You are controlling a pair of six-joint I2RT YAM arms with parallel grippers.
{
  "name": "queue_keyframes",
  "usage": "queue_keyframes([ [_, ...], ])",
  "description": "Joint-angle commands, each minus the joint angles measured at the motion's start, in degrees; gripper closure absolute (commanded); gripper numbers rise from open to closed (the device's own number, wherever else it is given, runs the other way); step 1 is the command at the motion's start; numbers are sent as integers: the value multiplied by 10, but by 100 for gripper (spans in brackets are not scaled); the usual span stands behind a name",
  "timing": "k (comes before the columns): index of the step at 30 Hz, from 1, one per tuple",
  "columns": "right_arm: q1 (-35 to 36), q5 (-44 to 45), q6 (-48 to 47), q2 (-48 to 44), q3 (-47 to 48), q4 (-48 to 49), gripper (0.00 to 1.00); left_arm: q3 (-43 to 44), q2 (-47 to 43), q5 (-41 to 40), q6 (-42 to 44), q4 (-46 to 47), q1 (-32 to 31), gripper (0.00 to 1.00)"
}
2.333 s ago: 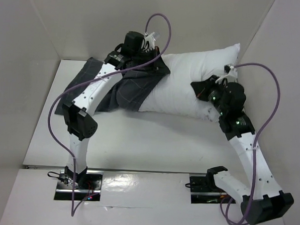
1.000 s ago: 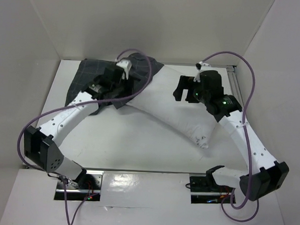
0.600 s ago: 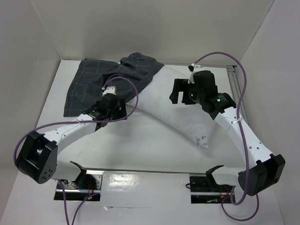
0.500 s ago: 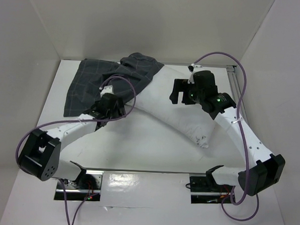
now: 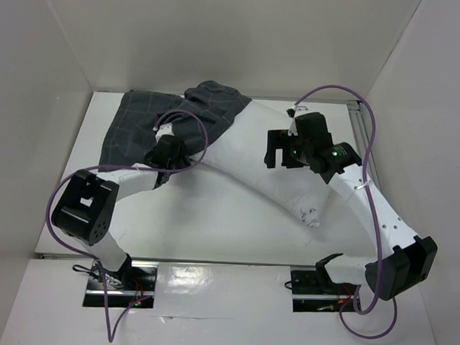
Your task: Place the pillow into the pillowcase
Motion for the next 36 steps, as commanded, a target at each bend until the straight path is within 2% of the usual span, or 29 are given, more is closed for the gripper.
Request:
queue_keyframes([
  [1, 4, 11, -13, -11, 15, -54, 0, 11, -7, 12, 3, 58, 8, 41],
  [4, 4, 17, -7, 6, 15, -78, 0, 36, -2, 7, 8, 34, 14, 65],
  [5, 4, 17, -1, 6, 4, -78, 0, 43, -2, 7, 17, 28, 14, 80],
  [7, 4, 24, 19, 6, -10, -78, 0, 57, 4, 7, 23, 5, 14, 99],
  [14, 4, 1, 61, 26, -128, 61, 0, 88, -22, 102, 46, -29, 8, 100],
  [15, 4, -7, 61, 38, -152, 113, 4, 95, -29, 123, 46, -50, 8, 100],
  [16, 4, -22, 66, 55, -152, 134, 16, 102, -29, 142, 46, -60, 2, 100],
  [17, 4, -30, 66, 74, -152, 150, 39, 110, -29, 169, 46, -71, -3, 100],
  [18, 4, -30, 66, 114, -137, 168, 96, 130, -29, 183, 46, -79, -15, 100],
  [19, 4, -24, 66, 132, -98, 168, 100, 145, -29, 195, 46, -99, -23, 100],
  [23, -1, 13, 55, 171, 68, 167, 100, 278, 3, 247, 55, -159, -64, 100],
  [24, -1, 19, 47, 171, 103, 159, 100, 355, 13, 264, 63, -177, -80, 100],
  [25, -1, 19, 47, 171, 164, 150, 100, 395, 31, 271, 63, -195, -89, 100],
  [28, 11, 25, 41, 176, 218, 133, 100, 535, 59, 318, 63, -238, -116, 100],
  [30, 32, 30, 48, 168, 202, 139, 100, 598, 75, 355, 51, -254, -123, 100],
  [32, 38, 37, 61, 161, 131, 154, 100, 605, 81, 379, 37, -254, -128, 100],
  [36, 72, 9, 106, 135, -13, 215, 100, 512, 31, 388, 32, -246, -128, 100],
])
